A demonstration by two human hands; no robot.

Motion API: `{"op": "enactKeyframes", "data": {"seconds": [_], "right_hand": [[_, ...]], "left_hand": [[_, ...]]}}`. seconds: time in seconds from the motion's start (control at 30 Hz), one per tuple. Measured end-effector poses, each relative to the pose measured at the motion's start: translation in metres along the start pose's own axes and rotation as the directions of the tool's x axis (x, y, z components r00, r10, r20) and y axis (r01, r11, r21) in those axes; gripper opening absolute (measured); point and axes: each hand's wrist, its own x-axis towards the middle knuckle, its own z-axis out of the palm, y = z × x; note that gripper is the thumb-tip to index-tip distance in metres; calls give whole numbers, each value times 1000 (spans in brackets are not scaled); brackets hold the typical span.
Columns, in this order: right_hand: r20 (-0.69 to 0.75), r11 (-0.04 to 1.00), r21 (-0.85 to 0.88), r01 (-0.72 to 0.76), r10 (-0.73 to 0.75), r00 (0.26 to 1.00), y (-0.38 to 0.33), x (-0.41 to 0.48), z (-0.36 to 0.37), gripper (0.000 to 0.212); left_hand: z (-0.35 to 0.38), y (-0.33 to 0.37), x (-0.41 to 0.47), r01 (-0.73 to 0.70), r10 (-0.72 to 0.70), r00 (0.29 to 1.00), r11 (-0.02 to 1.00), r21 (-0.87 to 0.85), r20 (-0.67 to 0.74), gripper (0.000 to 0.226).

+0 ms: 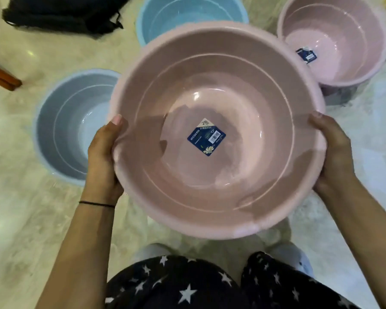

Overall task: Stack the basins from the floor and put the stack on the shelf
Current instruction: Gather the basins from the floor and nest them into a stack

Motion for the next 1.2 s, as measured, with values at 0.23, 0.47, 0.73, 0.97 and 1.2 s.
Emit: {"op": "enactKeyframes", "data": {"seconds": [0.23,0.47,0.73,0.97,1.2], "right_hand": [[85,939,-209,-272,295,952,-30,-42,44,22],[111,878,-239,-416,450,886,-34,-93,95,31],[120,793,-336,-508,571,812,-53,-114,160,42],[112,762,-412,-500,587,802,-52,-85,225,46],[156,807,-370,-460,542,826,-44,-33,263,45]], "left_hand": [[-42,59,-75,87,-39,983,960,266,-179,40],[-74,131,-128,336,-205,932,796,503,-298,65],[-104,176,-162,478,-294,827,817,324,-479,44],[-132,204,-137,466,-285,793,853,236,-538,47],[-150,218,-75,396,-238,816,894,209,-528,53]]}}
